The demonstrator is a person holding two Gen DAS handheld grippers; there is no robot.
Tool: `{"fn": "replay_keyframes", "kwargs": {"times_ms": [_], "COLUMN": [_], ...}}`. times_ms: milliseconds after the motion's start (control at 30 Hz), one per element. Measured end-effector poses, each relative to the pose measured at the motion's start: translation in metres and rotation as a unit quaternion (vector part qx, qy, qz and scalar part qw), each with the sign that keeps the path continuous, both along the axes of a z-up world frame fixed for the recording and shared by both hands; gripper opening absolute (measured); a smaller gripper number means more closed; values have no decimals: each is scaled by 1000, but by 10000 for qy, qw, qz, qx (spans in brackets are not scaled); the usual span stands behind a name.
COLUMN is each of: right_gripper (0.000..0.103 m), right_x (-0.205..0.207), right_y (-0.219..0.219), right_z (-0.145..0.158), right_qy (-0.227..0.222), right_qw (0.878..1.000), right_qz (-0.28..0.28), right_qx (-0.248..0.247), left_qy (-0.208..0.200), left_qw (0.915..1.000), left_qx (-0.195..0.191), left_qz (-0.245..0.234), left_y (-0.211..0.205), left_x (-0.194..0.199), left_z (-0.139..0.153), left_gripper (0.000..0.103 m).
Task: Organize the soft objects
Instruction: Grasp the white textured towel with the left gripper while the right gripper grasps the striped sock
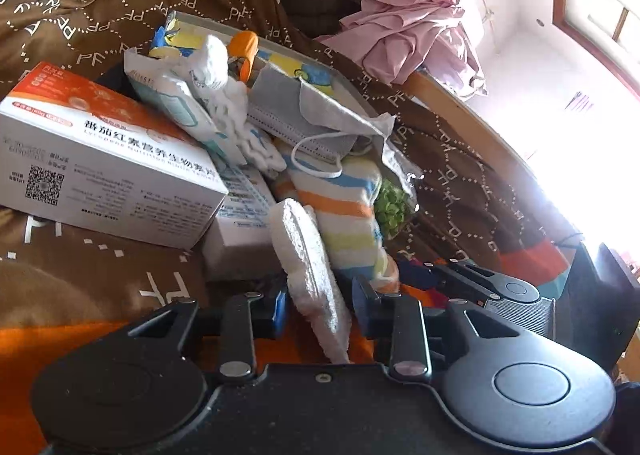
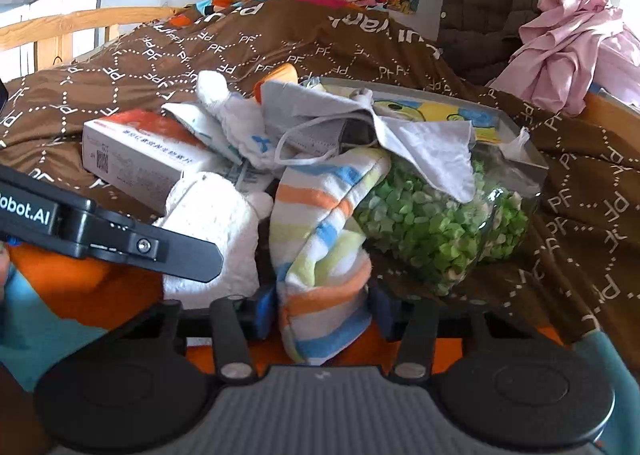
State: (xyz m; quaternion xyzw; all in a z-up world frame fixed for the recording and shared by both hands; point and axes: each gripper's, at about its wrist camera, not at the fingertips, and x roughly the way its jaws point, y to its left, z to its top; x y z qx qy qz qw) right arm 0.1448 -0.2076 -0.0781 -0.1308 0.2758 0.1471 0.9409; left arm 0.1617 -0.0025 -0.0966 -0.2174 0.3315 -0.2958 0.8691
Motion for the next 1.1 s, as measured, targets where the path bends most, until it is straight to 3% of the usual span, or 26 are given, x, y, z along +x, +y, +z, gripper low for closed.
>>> {"fn": "replay_keyframes", "kwargs": {"times_ms": [167, 300, 400, 667, 900, 1100], "right_gripper": [52, 24, 18, 17, 16, 17], "right_x": [0, -2, -4, -19, -46, -73], "right_y": [0, 2, 4, 12, 15, 19], "right_z": [0, 0, 4, 20, 35, 49], "right_qy": [-7, -82, -141, -472, -834, -1277], "right_qw": [10000, 9999, 9998, 9977, 9935, 9863], "right_qz": [19, 32, 104, 402, 535, 636], "right_qx": [31, -49, -39, -259, -557, -830], "left_qy": [96, -4, -89, -83, -423, -539], "left_qw": [9998, 9999, 9999, 9980, 9938, 9885], "left_qx": [7, 70, 78, 186, 549, 475], "left_qz": [146, 103, 66, 597, 873, 1334], "left_y": [3, 2, 2, 6, 5, 19], "left_x": [2, -1, -5, -21, -48, -79], "left_z": [-3, -1, 1, 14, 41, 60], "left_gripper": [24, 19, 16, 14, 14, 14]}}
